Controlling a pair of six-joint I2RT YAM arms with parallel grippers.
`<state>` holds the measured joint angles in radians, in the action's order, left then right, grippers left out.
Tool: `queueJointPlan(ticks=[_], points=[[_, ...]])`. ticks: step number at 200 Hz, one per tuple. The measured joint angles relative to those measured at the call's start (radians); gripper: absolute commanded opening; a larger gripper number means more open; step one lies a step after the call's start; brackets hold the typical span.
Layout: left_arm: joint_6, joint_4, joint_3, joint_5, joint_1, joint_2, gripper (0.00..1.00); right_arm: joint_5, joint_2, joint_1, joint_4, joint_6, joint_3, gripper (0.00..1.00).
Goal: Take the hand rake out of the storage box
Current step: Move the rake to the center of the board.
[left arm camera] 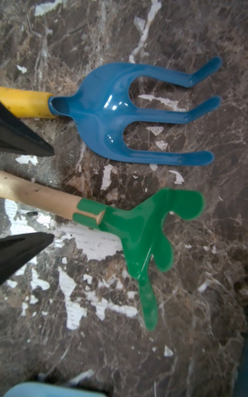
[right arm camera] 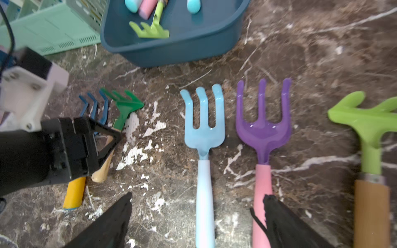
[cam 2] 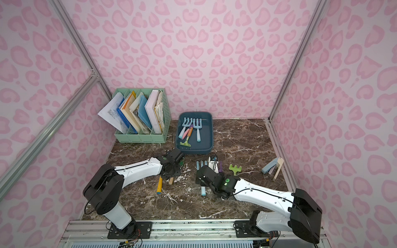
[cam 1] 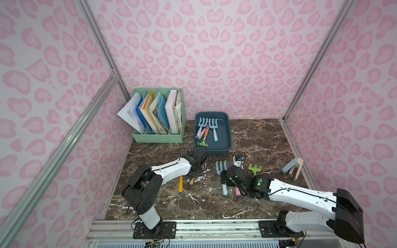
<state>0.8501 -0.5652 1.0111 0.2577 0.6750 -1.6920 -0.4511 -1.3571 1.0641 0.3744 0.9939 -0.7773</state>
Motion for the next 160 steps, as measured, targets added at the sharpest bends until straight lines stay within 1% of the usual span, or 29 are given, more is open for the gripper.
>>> queueJointPlan(ticks=[22, 76, 88, 150, 160], points=[[0.015, 0.008, -0.012, -0.005, -0.002, -0.011, 0.51, -0.026, 0.062, -0.027, 0.018, -0.022, 0.014, 0.98], [0.069, 0.025, -0.042, -0.032, 0.011, -0.009, 0.30, -0.059, 0.166, -0.059, 0.035, -0.030, 0.062, 0.98], [0.082, 0.022, -0.041, -0.031, 0.019, -0.001, 0.23, -0.061, 0.181, -0.062, 0.039, -0.030, 0.072, 0.98], [0.120, -0.034, -0.043, -0.022, 0.051, 0.032, 0.24, -0.068, 0.236, -0.067, 0.055, -0.024, 0.113, 0.98], [0.124, -0.038, -0.051, -0.021, 0.061, 0.039, 0.29, -0.071, 0.245, -0.067, 0.056, -0.021, 0.119, 0.98]])
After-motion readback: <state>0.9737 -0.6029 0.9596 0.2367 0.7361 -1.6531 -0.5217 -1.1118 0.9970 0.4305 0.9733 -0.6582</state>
